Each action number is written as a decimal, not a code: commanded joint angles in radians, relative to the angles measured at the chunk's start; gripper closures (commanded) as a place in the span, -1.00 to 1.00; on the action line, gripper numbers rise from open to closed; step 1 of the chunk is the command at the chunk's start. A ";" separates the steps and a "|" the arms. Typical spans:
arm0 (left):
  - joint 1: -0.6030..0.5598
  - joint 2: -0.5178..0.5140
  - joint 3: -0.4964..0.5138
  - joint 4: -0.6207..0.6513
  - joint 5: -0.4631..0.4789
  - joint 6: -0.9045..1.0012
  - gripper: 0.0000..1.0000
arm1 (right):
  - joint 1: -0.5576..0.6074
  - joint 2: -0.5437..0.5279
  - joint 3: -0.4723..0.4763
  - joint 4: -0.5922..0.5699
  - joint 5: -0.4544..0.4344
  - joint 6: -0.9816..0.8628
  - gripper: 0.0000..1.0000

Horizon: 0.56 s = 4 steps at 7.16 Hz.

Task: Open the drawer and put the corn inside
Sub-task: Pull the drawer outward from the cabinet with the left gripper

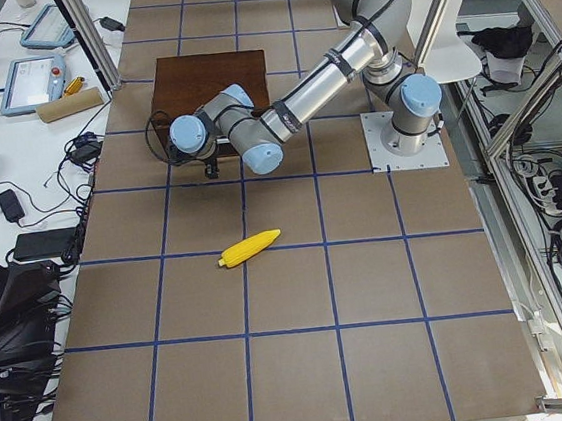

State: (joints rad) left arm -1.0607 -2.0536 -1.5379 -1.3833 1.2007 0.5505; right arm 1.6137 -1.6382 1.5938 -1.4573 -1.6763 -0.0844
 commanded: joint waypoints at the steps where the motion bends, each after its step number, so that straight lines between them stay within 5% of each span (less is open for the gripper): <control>1: 0.007 0.001 0.002 -0.002 0.010 0.000 -1.00 | 0.000 0.000 0.000 0.000 0.001 0.000 -1.00; 4: 0.057 0.001 0.001 -0.003 0.013 0.006 -1.00 | 0.000 0.001 0.000 0.000 0.000 0.000 -1.00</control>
State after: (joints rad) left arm -1.0147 -2.0525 -1.5384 -1.3861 1.2109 0.5532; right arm 1.6138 -1.6376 1.5938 -1.4573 -1.6761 -0.0844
